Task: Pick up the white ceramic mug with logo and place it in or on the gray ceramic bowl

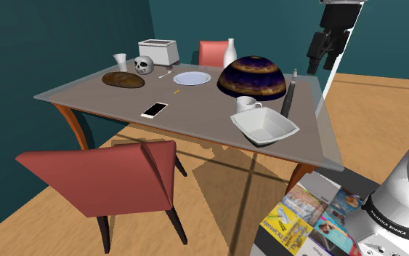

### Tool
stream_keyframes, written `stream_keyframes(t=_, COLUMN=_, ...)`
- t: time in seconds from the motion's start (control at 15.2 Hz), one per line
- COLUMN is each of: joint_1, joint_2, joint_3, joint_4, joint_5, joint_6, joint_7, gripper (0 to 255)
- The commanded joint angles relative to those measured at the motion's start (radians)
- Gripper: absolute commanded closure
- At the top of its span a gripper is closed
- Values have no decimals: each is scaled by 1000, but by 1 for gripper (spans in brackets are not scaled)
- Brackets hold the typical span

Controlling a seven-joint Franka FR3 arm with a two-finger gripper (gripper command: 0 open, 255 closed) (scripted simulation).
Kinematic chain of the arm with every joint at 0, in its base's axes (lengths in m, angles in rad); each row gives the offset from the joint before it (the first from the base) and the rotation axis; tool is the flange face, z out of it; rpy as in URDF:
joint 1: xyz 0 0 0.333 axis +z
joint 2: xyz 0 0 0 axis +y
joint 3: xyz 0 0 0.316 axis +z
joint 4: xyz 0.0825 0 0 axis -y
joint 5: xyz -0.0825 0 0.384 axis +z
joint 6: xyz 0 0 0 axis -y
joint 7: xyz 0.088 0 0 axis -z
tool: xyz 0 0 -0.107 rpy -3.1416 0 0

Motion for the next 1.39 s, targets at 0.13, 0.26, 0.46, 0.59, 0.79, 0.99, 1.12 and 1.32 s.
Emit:
stream_keyframes(t=0.13, joint_1=0, joint_2=51, joint_3=4, joint_4=-11, joint_5=-4, joint_6=66, joint_7=1, gripper=0)
stream_keyframes(t=0.26, joint_1=0, joint_2=106, joint_3=7, joint_4=-17, joint_5=-9, joint_6=131, joint_7=2, gripper=0)
stream_keyframes(t=0.46, joint_1=0, joint_2=195, joint_3=11, joint_4=-14, joint_5=-16, joint_6=224, joint_7=5, gripper=0)
stream_keyframes(t=0.59, joint_1=0, joint_2=258, joint_3=13, joint_4=-6, joint_5=-21, joint_6=283, joint_7=7, gripper=0)
stream_keyframes(t=0.79, joint_1=-1, joint_2=359, joint_3=17, joint_4=18, joint_5=-29, joint_6=365, joint_7=12, gripper=0)
stream_keyframes(t=0.99, joint_1=-2, joint_2=463, joint_3=19, joint_4=54, joint_5=-38, joint_6=440, joint_7=17, gripper=0)
stream_keyframes(t=1.12, joint_1=-3, joint_2=535, joint_3=21, joint_4=85, joint_5=-45, joint_6=484, joint_7=22, gripper=0)
stream_keyframes(t=1.32, joint_1=-5, joint_2=644, joint_3=22, joint_4=142, joint_5=-56, joint_6=543, joint_7=30, gripper=0)
